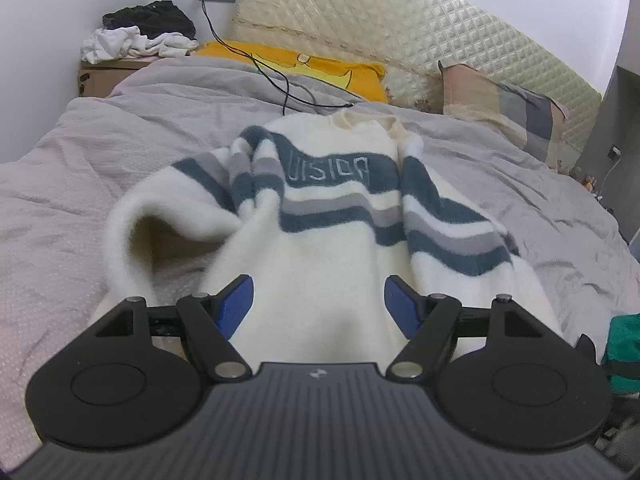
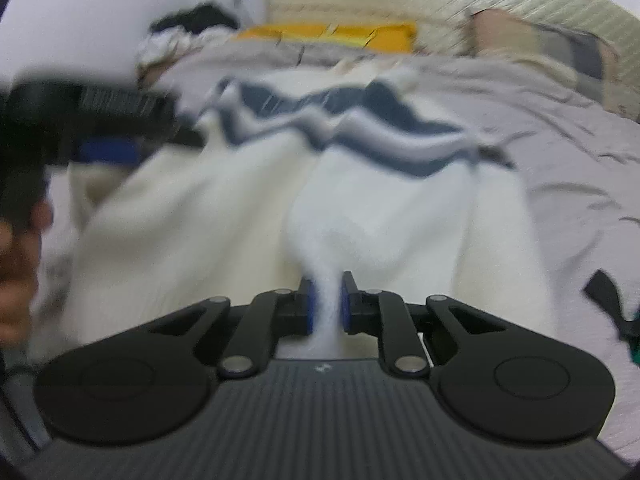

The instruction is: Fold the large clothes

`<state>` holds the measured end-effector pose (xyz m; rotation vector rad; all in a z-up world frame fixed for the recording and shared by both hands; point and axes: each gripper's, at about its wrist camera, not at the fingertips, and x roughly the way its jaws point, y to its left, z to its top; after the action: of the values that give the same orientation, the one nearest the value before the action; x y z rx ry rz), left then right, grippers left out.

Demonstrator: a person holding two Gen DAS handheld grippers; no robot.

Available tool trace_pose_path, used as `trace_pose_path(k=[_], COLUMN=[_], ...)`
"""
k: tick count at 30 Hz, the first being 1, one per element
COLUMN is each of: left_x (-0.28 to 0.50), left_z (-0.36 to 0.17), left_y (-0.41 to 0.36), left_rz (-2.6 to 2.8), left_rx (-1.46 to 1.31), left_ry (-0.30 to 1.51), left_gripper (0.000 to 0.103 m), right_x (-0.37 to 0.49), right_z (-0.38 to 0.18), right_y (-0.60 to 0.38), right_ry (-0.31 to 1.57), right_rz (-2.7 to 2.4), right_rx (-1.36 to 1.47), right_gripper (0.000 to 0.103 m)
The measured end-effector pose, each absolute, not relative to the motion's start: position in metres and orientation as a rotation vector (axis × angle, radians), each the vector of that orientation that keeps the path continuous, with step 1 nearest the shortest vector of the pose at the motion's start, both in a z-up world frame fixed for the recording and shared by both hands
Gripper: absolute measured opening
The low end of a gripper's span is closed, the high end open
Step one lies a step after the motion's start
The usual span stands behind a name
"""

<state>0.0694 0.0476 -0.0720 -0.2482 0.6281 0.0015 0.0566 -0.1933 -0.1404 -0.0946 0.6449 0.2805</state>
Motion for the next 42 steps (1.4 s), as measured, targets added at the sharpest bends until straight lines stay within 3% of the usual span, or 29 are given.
trace_pose_path(k=[12, 21, 27, 33, 36, 42], left_x=[0.064, 0.069, 0.090, 0.123, 0.137, 0.166], left_z=[-0.071, -0.068, -0.068, -0.079, -0.087, -0.102], left_y=[0.040, 0.035, 0.041, 0.039, 0.036, 0.034], left_rz=[-0.013, -0.012, -0.042, -0.036, -0.016, -0.031], left_rx=[-0.238, -0.197, -0.315, -0.322, -0.284, -0.275], left_ry=[0.610, 0.574, 0.611, 0.634, 0.643, 0.683], left_gripper=[0.076, 0.077, 0.076, 0.076, 0.076, 0.076], right_x=[0.104, 0.204, 0.278, 0.355, 0.387, 0.396], right_z=[-0.052, -0.005, 0.016, -0.007, -0.043, -0.122], right_y=[-0.308, -0.440, -0.527, -0.591, -0.618, -0.690], right_ry=[0.439, 0.401, 0.397, 0.460, 0.507, 0.609], right_rz=[0.023, -0.175, -0.292, -0.379, -0.457, -0.546], right_rx=[0.047, -0.038, -0.112, -0.079, -0.129, 0.045], right_gripper=[0.015, 0.015, 0.014, 0.014, 0.003, 0.003])
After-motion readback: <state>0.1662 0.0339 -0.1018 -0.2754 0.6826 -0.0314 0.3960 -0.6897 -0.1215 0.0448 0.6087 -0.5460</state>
